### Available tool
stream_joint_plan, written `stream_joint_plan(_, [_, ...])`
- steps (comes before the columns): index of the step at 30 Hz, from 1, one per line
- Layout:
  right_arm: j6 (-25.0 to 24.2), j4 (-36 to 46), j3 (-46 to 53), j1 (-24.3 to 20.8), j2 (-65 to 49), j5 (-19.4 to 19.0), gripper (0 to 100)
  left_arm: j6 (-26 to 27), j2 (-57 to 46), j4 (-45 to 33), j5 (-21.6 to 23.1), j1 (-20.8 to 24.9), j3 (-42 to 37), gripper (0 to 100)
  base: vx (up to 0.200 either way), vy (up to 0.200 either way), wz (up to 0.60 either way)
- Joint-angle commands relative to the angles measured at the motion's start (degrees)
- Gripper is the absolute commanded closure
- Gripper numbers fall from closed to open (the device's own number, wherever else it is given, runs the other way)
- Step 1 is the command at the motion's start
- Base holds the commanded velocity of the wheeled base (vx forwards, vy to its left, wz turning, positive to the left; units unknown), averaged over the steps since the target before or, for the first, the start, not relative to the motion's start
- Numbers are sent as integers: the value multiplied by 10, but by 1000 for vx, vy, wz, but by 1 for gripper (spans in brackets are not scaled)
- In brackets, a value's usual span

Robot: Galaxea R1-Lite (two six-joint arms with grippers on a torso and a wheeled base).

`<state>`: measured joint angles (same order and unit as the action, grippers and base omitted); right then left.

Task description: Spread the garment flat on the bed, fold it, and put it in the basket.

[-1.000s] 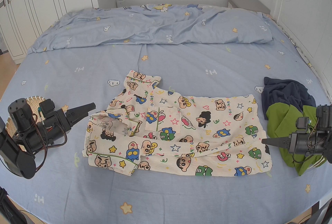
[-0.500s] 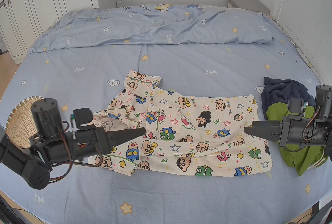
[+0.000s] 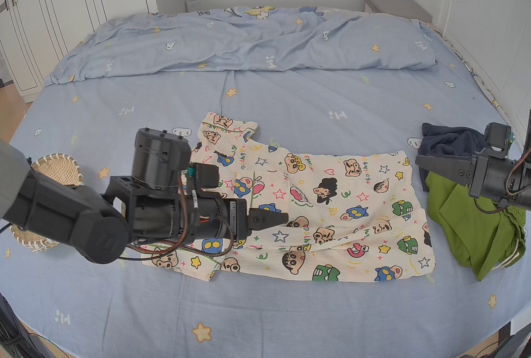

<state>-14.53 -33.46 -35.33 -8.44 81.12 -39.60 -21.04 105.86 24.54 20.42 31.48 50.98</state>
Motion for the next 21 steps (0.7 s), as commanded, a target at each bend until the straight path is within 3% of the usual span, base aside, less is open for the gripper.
stream_joint_plan(1, [-8,13,-3,28,-32,-2,0,5,51,2,-33,24,16,0,0,0,0])
stream_joint_plan(5, [-9,16,-6,50,-34,-21,0,-6,64,1,-47,46,8,0,0,0,0])
stream_joint_plan(21, [-9,16,-7,57,-34,-23,0,-9,66,-5,-48,57,-9,0,0,0,0])
